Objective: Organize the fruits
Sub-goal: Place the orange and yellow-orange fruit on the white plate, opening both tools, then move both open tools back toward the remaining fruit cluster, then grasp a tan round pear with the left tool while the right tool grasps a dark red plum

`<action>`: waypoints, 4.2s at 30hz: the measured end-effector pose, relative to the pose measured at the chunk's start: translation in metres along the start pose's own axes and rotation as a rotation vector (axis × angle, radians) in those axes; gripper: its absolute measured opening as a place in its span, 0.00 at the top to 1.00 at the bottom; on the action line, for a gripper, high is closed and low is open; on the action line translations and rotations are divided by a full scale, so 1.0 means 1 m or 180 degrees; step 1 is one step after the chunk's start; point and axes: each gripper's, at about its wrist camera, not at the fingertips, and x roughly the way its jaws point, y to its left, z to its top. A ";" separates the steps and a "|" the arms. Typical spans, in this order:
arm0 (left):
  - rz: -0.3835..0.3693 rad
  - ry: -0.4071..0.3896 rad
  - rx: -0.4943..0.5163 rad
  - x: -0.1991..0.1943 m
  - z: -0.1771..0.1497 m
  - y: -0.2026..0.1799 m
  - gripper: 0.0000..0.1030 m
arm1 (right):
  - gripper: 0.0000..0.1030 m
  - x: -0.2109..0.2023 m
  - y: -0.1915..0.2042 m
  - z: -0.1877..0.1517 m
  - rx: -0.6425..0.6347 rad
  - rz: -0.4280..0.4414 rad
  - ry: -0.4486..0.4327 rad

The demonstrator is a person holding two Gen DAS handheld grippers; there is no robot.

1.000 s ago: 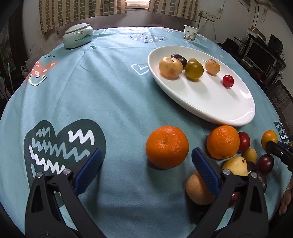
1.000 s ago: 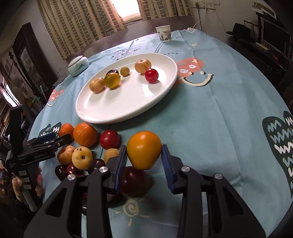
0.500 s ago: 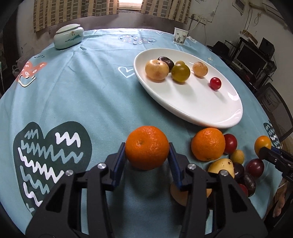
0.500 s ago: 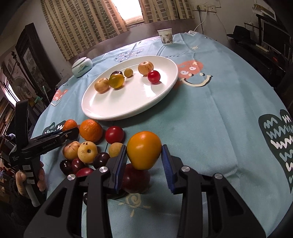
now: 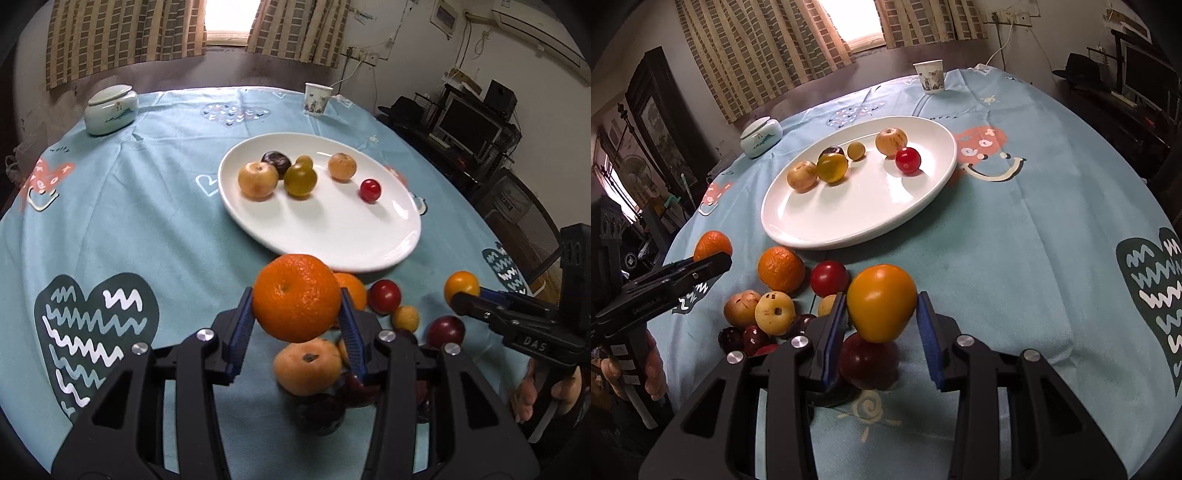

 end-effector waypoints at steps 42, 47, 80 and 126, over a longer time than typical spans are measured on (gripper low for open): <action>0.0412 -0.0134 0.0030 0.059 0.104 0.022 0.22 | 0.38 0.109 0.026 0.149 -0.0327 -0.0012 -0.0068; 0.0395 -0.0218 -0.0106 0.045 0.105 0.031 0.11 | 0.38 0.088 0.013 0.137 -0.0375 -0.0242 -0.0435; 0.0216 0.0062 -0.0279 -0.011 -0.032 0.029 0.03 | 0.40 0.017 -0.008 -0.028 0.0096 0.0035 0.0231; 0.0037 0.0125 -0.0098 -0.017 -0.029 -0.011 0.57 | 0.63 -0.018 0.016 -0.020 -0.0142 0.0095 0.0006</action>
